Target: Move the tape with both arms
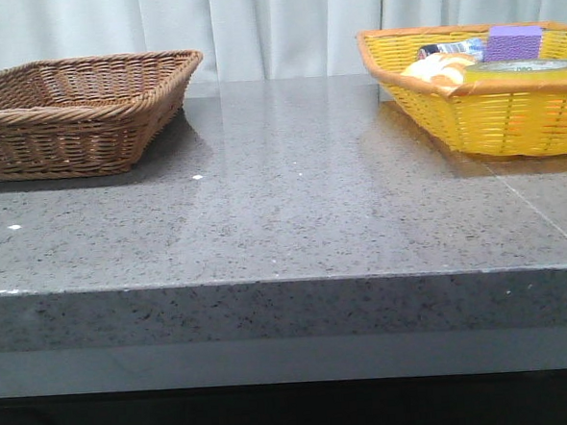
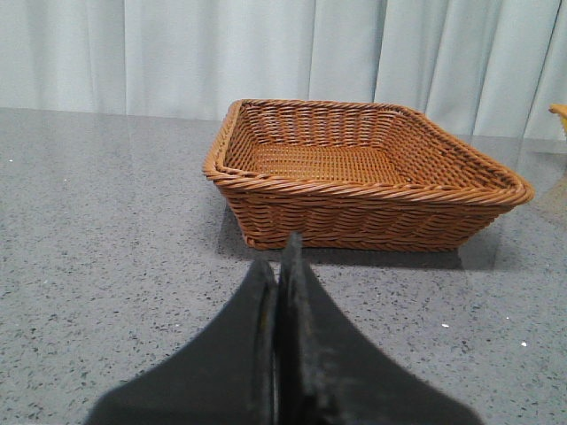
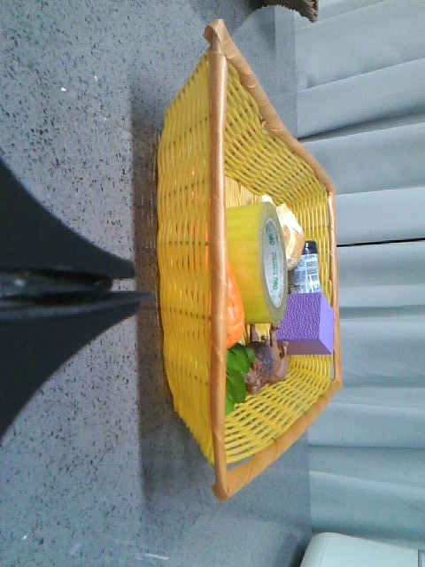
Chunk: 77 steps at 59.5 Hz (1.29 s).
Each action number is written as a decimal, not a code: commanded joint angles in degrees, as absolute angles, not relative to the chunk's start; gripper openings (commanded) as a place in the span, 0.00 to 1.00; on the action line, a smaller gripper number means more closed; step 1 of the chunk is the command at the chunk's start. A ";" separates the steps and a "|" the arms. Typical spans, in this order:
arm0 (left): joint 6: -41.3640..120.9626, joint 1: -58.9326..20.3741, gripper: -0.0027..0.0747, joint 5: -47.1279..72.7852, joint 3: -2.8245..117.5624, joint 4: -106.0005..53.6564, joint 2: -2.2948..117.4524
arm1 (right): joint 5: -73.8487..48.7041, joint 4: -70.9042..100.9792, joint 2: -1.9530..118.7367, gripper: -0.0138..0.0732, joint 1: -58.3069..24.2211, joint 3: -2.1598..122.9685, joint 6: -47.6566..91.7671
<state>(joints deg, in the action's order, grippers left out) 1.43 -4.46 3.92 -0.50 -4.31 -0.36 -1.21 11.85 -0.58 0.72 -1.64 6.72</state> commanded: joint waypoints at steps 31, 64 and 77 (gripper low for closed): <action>1.08 -4.95 0.01 -0.92 -2.74 -4.49 -1.34 | 3.78 11.65 -2.10 0.08 1.03 -0.10 6.95; 1.08 -4.95 0.01 -1.64 -0.27 -7.37 -1.34 | 2.71 11.84 -2.10 0.08 1.02 2.23 6.95; 1.08 -4.95 0.01 5.97 10.85 -7.96 -1.13 | -5.13 11.78 -1.87 0.08 1.02 13.30 6.95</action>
<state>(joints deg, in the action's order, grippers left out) 1.43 -4.46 7.74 4.79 -7.17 -0.36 -6.20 11.85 -0.58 0.72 7.11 6.72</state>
